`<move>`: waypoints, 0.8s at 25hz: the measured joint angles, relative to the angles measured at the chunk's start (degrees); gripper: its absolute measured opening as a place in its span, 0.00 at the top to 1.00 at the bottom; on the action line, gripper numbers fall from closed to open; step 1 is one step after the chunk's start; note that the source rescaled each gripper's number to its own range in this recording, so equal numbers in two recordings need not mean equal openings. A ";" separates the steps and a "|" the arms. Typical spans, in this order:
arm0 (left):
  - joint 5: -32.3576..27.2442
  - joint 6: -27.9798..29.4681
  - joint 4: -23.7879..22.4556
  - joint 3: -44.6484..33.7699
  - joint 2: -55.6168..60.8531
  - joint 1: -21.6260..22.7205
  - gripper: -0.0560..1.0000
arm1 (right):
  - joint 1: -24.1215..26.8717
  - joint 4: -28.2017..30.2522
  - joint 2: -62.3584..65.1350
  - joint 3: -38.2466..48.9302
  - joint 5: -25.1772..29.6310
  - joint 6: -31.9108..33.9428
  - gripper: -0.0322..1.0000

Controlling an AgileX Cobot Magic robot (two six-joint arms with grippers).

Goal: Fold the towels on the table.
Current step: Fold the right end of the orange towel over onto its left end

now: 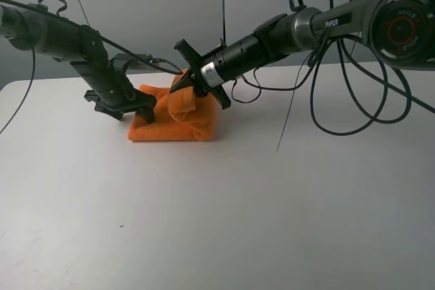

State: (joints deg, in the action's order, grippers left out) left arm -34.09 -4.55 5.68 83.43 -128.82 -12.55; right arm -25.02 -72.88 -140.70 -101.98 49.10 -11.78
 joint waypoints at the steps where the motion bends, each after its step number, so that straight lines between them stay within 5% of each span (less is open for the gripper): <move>1: 0.00 0.00 0.00 0.00 0.00 0.00 0.00 | 0.00 -0.01 -0.14 0.00 -0.24 -0.16 0.94; 20: -1.42 -0.09 -2.75 -0.52 2.76 0.00 0.00 | -0.64 3.33 -0.62 0.00 -3.65 -1.90 0.94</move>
State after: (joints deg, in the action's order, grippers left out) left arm -35.52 -4.63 2.93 82.91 -126.06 -12.55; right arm -25.65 -69.55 -141.32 -101.98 45.46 -13.69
